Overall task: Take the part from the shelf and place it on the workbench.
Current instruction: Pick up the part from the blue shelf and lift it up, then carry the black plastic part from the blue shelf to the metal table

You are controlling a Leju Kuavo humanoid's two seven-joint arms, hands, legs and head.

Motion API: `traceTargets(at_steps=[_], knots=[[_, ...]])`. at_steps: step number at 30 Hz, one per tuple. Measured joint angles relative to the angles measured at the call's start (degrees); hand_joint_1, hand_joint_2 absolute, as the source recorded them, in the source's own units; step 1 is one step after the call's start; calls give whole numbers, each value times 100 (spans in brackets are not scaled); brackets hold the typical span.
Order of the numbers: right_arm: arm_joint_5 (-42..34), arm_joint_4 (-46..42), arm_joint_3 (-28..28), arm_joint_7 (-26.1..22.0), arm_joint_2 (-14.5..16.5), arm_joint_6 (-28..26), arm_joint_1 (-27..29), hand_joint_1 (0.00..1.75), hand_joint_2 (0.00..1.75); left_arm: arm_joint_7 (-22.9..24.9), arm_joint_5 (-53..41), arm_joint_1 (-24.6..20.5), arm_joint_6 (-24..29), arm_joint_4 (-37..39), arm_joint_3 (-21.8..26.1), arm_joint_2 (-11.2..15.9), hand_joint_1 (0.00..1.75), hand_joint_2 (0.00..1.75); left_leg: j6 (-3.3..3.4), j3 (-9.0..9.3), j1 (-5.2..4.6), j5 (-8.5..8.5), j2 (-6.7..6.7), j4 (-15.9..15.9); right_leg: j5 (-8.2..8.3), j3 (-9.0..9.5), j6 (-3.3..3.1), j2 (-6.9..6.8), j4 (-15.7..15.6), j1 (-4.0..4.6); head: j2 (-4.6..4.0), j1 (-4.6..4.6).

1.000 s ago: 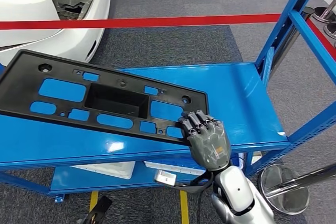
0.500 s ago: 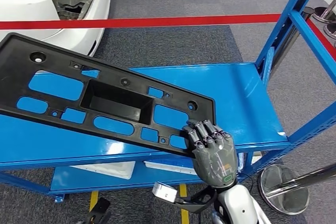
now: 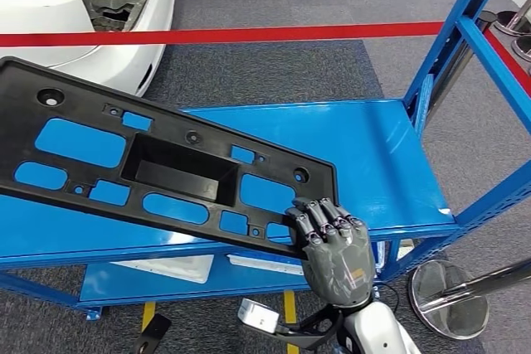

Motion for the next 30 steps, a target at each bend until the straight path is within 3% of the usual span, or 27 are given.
traceTargets(at_steps=[17,20,23,25,27,28,29,30], knots=[[-130,10,0,-1,38,2,76,175,175,247,-13,5,303,0,36,1,0,175,10,-1,-10,-6,0,11,5,2,8,-1,-8,-12,0,-1],[-173,36,-1,-3,66,1,96,175,175,278,-33,20,368,0,45,2,0,175,31,-1,-33,-4,-1,21,24,5,33,0,-20,-39,0,-3],[-218,42,-3,-17,91,1,107,175,175,280,-60,23,388,0,55,0,0,175,93,26,-13,82,10,-62,15,8,100,1,-22,-45,0,-3],[-251,50,-3,-23,94,-1,109,175,175,280,-69,20,391,0,60,-2,0,175,129,47,37,145,32,-133,-232,-105,153,-7,285,-51,0,5],[-284,80,-3,-42,94,-1,119,175,175,279,-70,26,393,0,64,-2,0,175,138,45,56,158,45,-137,-608,-390,215,-14,1014,-95,0,10],[-297,101,-4,-55,94,-1,126,175,175,279,-70,30,393,0,67,-2,0,175,135,46,63,159,50,-135,-718,-522,245,-16,1348,-121,0,10],[-309,122,-5,-66,94,-1,132,175,175,278,-70,31,395,0,69,-2,0,175,129,49,74,157,53,-132,-713,-577,274,-18,1504,-146,0,9],[-319,140,-6,-75,94,-1,135,175,175,278,-71,31,396,0,72,-2,0,175,115,56,88,150,51,-128,-591,-524,301,-20,1425,-171,0,9]])
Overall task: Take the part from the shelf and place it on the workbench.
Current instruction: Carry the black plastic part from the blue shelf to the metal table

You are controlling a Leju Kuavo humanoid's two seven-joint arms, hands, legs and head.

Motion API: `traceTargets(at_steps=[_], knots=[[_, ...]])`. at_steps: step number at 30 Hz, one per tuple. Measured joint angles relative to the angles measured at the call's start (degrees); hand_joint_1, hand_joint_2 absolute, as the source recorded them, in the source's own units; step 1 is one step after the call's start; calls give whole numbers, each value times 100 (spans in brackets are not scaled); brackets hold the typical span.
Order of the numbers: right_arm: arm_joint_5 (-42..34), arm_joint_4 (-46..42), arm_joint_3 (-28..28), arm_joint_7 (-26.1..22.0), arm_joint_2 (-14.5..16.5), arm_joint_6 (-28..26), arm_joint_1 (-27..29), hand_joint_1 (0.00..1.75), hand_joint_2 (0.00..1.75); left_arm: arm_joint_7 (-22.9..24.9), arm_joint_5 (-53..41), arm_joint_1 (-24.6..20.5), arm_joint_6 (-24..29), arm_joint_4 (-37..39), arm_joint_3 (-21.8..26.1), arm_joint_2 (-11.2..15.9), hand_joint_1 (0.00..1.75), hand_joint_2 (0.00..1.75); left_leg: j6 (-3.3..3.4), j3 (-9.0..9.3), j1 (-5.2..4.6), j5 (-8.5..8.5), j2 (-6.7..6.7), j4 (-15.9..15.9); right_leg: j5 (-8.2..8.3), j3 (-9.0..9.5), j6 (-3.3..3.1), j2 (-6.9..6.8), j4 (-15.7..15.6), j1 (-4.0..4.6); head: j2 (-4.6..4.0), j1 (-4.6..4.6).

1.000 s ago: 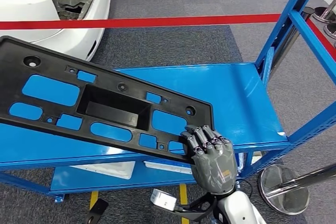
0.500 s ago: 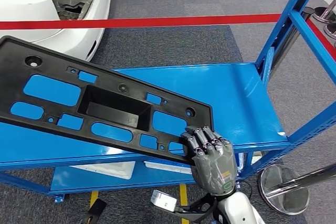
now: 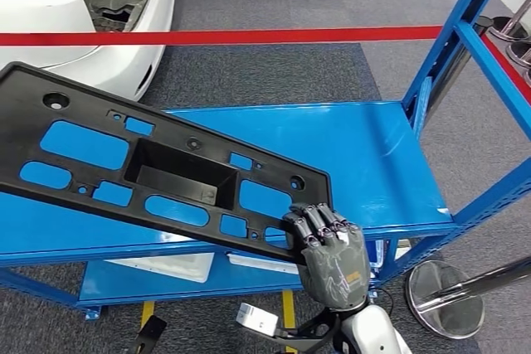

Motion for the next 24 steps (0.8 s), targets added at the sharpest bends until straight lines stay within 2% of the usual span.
traceTargets(at_steps=[2,3,4,7,9,10,12,13,14,15,16,17,19,20,22,23,24], knots=[[-17,24,-1,-21,0,0,-3,175,175,0,-2,-1,1,0,3,0,0,175,-62,21,31,-35,-8,16,387,347,42,-5,-681,-43,0,1],[-25,33,-1,-37,1,0,-8,175,175,0,-3,-4,2,0,3,1,0,175,-108,22,36,-53,-13,27,518,523,40,0,-1028,-41,0,2],[-35,39,-2,-52,3,0,-11,175,175,-1,-5,-8,2,0,4,1,0,175,-155,19,36,-61,-17,37,578,636,18,5,-1264,-33,0,3],[-68,53,-11,-84,23,0,-23,175,175,-2,-16,-18,3,0,4,1,0,175,-261,-15,42,-55,-20,45,537,667,-110,14,-1411,6,0,4],[-84,55,-23,-109,52,-1,-37,175,175,-2,-26,-22,3,0,3,0,0,175,-304,-86,52,-208,-19,184,529,651,-219,5,-1462,0,0,-3],[-88,57,-27,-122,68,-1,-42,175,175,-2,-31,-25,3,0,3,1,0,175,-310,-177,50,-374,-19,401,540,638,-270,-2,-1486,-2,0,-10],[-93,71,-31,-131,90,0,-48,175,175,-3,-38,-26,3,0,4,2,0,175,-296,-483,37,-781,-19,1144,573,595,-339,-18,-1488,34,0,-17],[-94,83,-32,-133,92,0,-47,175,175,-3,-40,-21,3,0,4,2,0,175,-289,-621,28,-912,-20,1493,590,572,-357,-24,-1487,57,0,-18],[-95,95,-33,-134,93,0,-46,175,175,-3,-42,-16,3,0,4,2,0,175,-277,-686,18,-942,-20,1686,608,551,-369,-28,-1486,78,0,-17],[-95,107,-34,-137,94,0,-45,175,175,-2,-44,-12,3,0,4,2,0,175,-257,-645,6,-853,-20,1650,627,534,-372,-28,-1485,94,0,-17],[-96,114,-36,-140,94,0,-45,175,175,-2,-45,-12,3,0,4,2,0,175,-233,-493,-5,-674,-19,1383,644,524,-365,-25,-1484,103,0,-17],[-98,118,-37,-144,95,0,-45,175,175,-3,-45,-17,3,0,4,2,0,175,-204,-276,-15,-472,-19,973,661,515,-352,-23,-1482,108,0,-18],[-105,121,-43,-147,99,0,-48,175,175,-4,-45,-32,3,0,4,3,0,175,-160,75,-45,-230,-23,276,709,489,-297,-20,-1475,124,0,-15],[-108,121,-45,-147,104,0,-49,175,175,-4,-45,-35,3,0,4,4,0,175,-145,142,-62,-195,-26,111,741,474,-261,-19,-1473,126,0,-14],[-110,122,-50,-148,111,-1,-49,175,175,-3,-44,-30,3,0,5,5,0,175,-100,113,-86,-158,-32,76,815,452,-184,-18,-1484,116,0,-9],[-112,122,-52,-148,113,-1,-47,175,175,-3,-44,-29,3,0,7,5,0,175,-68,86,-86,-121,-24,70,803,438,-147,-16,-1475,105,0,-9],[-114,122,-55,-149,114,-2,-46,175,175,-2,-44,-32,3,0,9,6,0,175,-25,52,-81,-75,-14,66,718,406,-112,-15,-1411,96,0,-3]])
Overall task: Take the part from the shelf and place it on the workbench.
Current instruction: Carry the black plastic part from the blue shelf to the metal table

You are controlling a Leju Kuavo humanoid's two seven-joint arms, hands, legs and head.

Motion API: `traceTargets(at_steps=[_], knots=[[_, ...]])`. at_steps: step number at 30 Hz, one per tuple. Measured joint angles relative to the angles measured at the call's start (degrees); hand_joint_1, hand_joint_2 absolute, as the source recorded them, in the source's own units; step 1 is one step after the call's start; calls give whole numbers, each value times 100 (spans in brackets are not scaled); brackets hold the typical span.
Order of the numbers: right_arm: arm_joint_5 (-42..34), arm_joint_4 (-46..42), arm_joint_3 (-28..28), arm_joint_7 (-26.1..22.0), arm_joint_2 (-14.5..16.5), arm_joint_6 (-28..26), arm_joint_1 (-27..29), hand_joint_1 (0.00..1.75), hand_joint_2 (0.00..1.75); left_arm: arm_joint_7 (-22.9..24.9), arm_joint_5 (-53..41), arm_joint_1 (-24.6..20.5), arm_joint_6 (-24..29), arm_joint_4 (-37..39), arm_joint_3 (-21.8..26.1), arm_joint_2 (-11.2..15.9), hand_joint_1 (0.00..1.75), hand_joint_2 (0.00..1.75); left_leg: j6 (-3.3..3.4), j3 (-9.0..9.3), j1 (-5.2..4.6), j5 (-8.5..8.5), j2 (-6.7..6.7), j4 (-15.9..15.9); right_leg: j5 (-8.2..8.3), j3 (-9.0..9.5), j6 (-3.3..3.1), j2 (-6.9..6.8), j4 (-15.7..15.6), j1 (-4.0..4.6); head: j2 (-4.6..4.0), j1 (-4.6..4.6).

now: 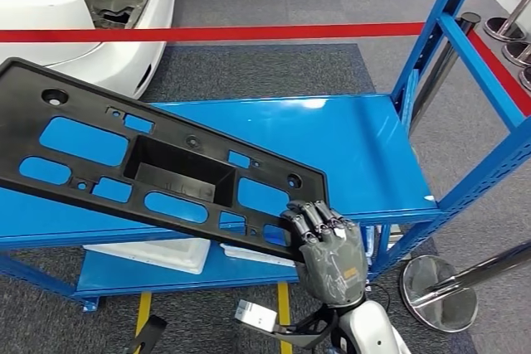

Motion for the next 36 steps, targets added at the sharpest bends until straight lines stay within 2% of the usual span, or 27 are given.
traceTargets(at_steps=[1,2,4,5,6,7,10,11,12,14,15,16,17,19,20,21,22,24,25,26,29,30,31,32,34,35,36], knots=[[-3,1,-3,-3,0,0,1,175,175,0,-1,-6,0,0,1,1,0,175,38,-42,8,50,10,-8,-171,-63,33,1,165,-8,0,5],[-5,3,-4,-5,0,0,2,175,175,0,-1,-10,-1,0,1,1,0,175,67,-94,9,94,21,-6,-418,-157,61,-1,452,-17,0,11],[-9,20,-9,-9,-1,1,8,175,175,0,-1,-6,-2,0,1,2,0,175,97,-210,-5,179,31,4,-876,-372,103,-3,1218,-23,0,19],[-10,31,-15,-9,-1,1,14,175,175,0,-1,-2,-2,0,2,3,0,175,102,-267,-15,219,35,8,-979,-403,110,-3,1470,-23,0,19],[-10,40,-22,-9,-2,1,19,175,175,0,-1,0,-2,0,2,4,0,175,103,-317,-27,255,38,12,-972,-329,105,-3,1512,-22,0,19],[-11,45,-30,-9,-2,1,22,175,175,0,-1,0,-2,0,2,5,0,175,103,-355,-40,285,38,13,-868,-137,84,-2,1303,-17,0,18],[-10,48,-43,-10,0,1,15,175,175,0,-1,-2,-2,0,3,1,0,175,74,-425,-71,363,35,14,-527,706,-76,3,27,39,0,13],[-8,49,-46,-10,0,0,13,175,175,0,-1,-4,-2,0,3,0,0,175,45,-443,-66,390,35,13,-488,854,-125,5,-239,66,0,13],[-5,50,-51,-10,0,-1,13,175,175,0,-1,-5,-3,0,3,-2,0,175,10,-462,-53,418,37,11,-486,898,-161,6,-348,88,0,13],[12,54,-63,-3,3,-1,12,175,175,0,-1,-3,-5,0,3,-8,0,175,-58,-491,-25,450,38,8,-399,872,-217,-3,-404,99,0,16],[22,57,-70,2,8,-1,4,175,175,0,-1,0,-6,0,2,-10,0,175,-84,-516,-20,391,36,41,-346,850,-255,-17,-434,89,0,13],[32,61,-75,8,15,-1,-4,175,175,0,-1,0,-7,0,2,-13,0,175,-108,-570,-18,247,34,164,-289,814,-289,-33,-462,75,0,5],[37,68,-80,13,22,-1,-9,175,175,0,-1,-2,-7,0,2,-12,0,175,-131,-660,-12,20,32,410,-238,765,-311,-49,-478,60,0,1],[42,92,-87,28,30,-1,-12,175,175,0,-1,-2,-8,0,3,-8,0,175,-184,-894,2,-460,31,1149,-157,633,-322,-60,-464,62,0,-9],[46,110,-91,37,31,-1,-10,175,175,0,-1,1,-9,0,3,-7,0,175,-209,-961,12,-584,31,1452,-117,565,-313,-64,-451,61,0,-8],[50,128,-95,43,31,-1,-10,175,175,0,-1,2,-10,0,4,-5,0,175,-231,-944,22,-586,32,1578,-81,495,-298,-68,-430,57,0,-8],[52,145,-98,45,31,-1,-11,175,175,0,-1,2,-10,0,4,-4,0,175,-250,-819,36,-478,32,1476,-53,424,-279,-70,-395,47,0,-8],[54,166,-102,50,32,-1,-13,175,175,0,-1,-8,-11,0,3,-2,0,175,-296,-334,71,-185,31,748,-22,273,-232,-70,-275,23,0,-9],[52,170,-103,58,35,-1,-17,175,175,0,-1,-15,-11,0,3,-2,0,175,-296,-116,75,-106,22,379,-9,196,-201,-68,-201,19,0,-9],[50,173,-106,70,39,-1,-20,175,175,0,-1,-18,-12,0,3,-2,0,175,-285,11,74,-82,13,133,9,136,-166,-66,-141,20,0,-9],[42,196,-111,96,48,-1,-22,175,175,1,1,-8,-13,0,4,0,0,175,-153,-18,39,-58,2,54,89,54,-50,-62,-86,13,0,-10],[40,205,-112,97,48,-1,-23,175,175,1,1,-10,-13,0,4,1,0,175,-88,-53,35,-19,8,57,39,30,-13,-59,-53,0,0,-9],[38,213,-112,99,48,-1,-22,175,175,1,1,-15,-13,0,4,1,0,175,-21,-99,34,30,16,54,-101,-14,20,-57,58,-12,0,-2],[38,219,-110,99,48,-1,-24,175,175,0,1,-22,-13,0,4,1,0,175,37,-156,35,83,24,49,-331,-86,47,-55,279,-21,0,4],[34,235,-108,101,48,-1,-24,175,175,0,2,-26,-13,0,4,2,0,175,94,-287,12,189,32,54,-867,-278,81,-53,1009,-26,0,15],[32,248,-107,101,47,-1,-23,175,175,1,2,-24,-13,0,5,2,0,175,103,-356,-3,242,35,57,-1027,-337,83,-53,1346,-26,0,16],[30,263,-107,102,46,-1,-22,175,175,1,1,-22,-13,0,6,2,0,175,109,-425,-22,294,37,59,-1069,-316,74,-51,1530,-24,0,15]])
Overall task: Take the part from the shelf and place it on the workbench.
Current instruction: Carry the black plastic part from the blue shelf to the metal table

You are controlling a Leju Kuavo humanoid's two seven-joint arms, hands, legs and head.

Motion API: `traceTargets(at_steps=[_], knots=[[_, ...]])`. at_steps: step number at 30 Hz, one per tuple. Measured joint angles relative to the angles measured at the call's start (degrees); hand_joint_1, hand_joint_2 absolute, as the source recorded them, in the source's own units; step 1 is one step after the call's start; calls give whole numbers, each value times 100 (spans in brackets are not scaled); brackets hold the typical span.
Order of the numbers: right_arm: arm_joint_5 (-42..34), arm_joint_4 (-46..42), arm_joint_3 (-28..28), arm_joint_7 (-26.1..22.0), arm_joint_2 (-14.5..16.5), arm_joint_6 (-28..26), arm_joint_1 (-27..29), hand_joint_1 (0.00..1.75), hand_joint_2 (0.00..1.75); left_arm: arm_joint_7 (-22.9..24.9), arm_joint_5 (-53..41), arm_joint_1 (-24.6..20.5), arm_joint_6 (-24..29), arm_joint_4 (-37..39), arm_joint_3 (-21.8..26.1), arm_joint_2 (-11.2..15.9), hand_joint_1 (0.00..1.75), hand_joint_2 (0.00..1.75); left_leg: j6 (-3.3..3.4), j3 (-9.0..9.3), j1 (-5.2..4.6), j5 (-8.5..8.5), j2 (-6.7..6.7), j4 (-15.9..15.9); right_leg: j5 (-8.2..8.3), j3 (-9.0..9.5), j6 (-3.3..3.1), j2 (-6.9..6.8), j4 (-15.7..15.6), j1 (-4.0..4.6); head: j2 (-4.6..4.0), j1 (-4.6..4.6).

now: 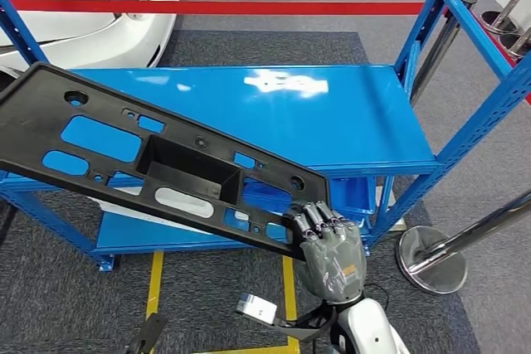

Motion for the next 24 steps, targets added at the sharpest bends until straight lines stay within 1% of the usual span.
traceTargets(at_steps=[1,2,3,4,5,6,7,8,9,10,11,12,13,14,15,16,17,18,19,20,21,22,24], knots=[[-1,10,-1,1,-1,0,0,175,175,0,0,1,0,0,0,1,0,175,5,-64,-21,50,1,1,70,125,-25,3,-36,6,0,0],[-2,17,-1,1,-1,0,-3,175,175,1,0,1,0,0,1,1,0,175,8,-118,-43,96,0,1,209,357,-68,7,-298,19,0,-1],[-2,19,-1,1,-1,0,-9,175,175,0,0,1,0,0,1,0,0,175,9,-162,-60,139,-2,1,349,671,-134,15,-723,44,0,-2],[-2,19,-1,1,-1,0,-20,175,175,0,1,1,0,0,1,-2,0,175,1,-198,-80,179,-3,2,425,986,-212,19,-1197,76,0,-3],[-2,18,-1,1,-1,-1,-31,175,175,-1,0,0,0,0,2,-3,0,175,-17,-228,-86,222,-3,2,457,1228,-270,24,-1588,106,0,-7],[-2,18,-1,1,-1,-1,-39,175,175,-1,-1,0,0,0,2,-5,0,175,-46,-252,-75,265,-1,-1,460,1369,-311,31,-1840,138,0,-8],[-2,18,-1,1,-1,-2,-41,175,175,-1,-1,0,-1,0,2,-7,0,175,-81,-273,-59,308,2,-6,455,1408,-332,34,-1950,162,0,-7],[-2,18,-2,1,-1,-2,-41,175,175,-1,-2,3,-1,0,2,-7,0,175,-118,-287,-37,354,4,-17,498,1392,-339,38,-1979,177,0,-5],[-2,19,-3,2,1,-2,-43,175,175,-1,-2,7,-2,0,1,-8,0,175,-149,-309,-23,341,3,-4,560,1371,-355,23,-2005,177,0,-1],[-2,22,-5,2,4,-2,-49,175,175,-1,-2,11,-2,0,1,-8,0,175,-174,-350,-20,232,-2,75,627,1335,-386,8,-2035,166,0,-1],[-2,26,-8,3,9,-2,-57,175,175,0,-2,12,-1,0,1,-7,0,175,-195,-416,-21,33,-6,246,699,1280,-409,-8,-2057,151,0,-9],[-5,30,-8,3,14,-2,-62,175,175,1,-2,11,-1,0,1,-5,0,175,-212,-503,-15,-241,-10,511,760,1211,-426,-22,-2062,136,0,-15],[-11,34,-9,3,19,-3,-62,175,175,1,-2,10,-1,0,1,-2,0,175,-234,-595,-8,-521,-12,865,815,1116,-438,-23,-2042,134,0,-22],[-19,37,-10,3,21,-3,-61,175,175,1,-2,11,-1,0,1,2,0,175,-256,-659,2,-708,-12,1205,865,1020,-429,-26,-2013,133,0,-28],[-27,39,-11,3,21,-3,-59,175,175,1,-2,14,-2,0,1,6,0,175,-279,-670,13,-774,-11,1448,912,918,-417,-30,-1980,129,0,-26],[-33,42,-13,3,21,-3,-58,175,175,1,-2,16,-2,0,2,10,0,175,-303,-608,25,-722,-11,1546,957,808,-397,-34,-1935,122,0,-26],[-38,44,-14,3,21,-3,-57,175,175,1,-2,17,-2,0,2,13,0,175,-323,-457,40,-570,-10,1438,992,702,-375,-35,-1880,109,0,-27],[-44,45,-14,3,21,-3,-57,175,175,1,-2,15,-1,0,2,15,0,175,-348,-218,59,-404,-10,1148,1019,594,-349,-34,-1807,91,0,-27],[-50,45,-14,3,21,-4,-57,175,175,1,-2,10,-1,0,2,15,0,175,-377,40,69,-342,-12,786,1041,489,-320,-32,-1730,78,0,-31],[-60,45,-15,3,22,-5,-59,175,175,1,-2,2,-1,0,1,15,0,175,-381,261,72,-343,-19,434,1060,396,-291,-29,-1650,76,0,-34],[-68,45,-17,3,22,-7,-59,175,175,1,-2,-2,-2,0,1,15,0,175,-368,394,71,-390,-25,188,1087,326,-257,-26,-1587,79,0,-35],[-74,44,-19,3,22,-8,-60,175,175,1,-2,-2,-2,0,2,15,0,175,-339,433,57,-454,-33,80,1125,279,-225,-24,-1551,89,0,-39],[-80,44,-20,3,21,-10,-57,175,175,3,-2,10,-4,0,2,15,0,175,-230,387,47,-418,-30,68,1192,238,-171,-22,-1525,85,0,-37]])
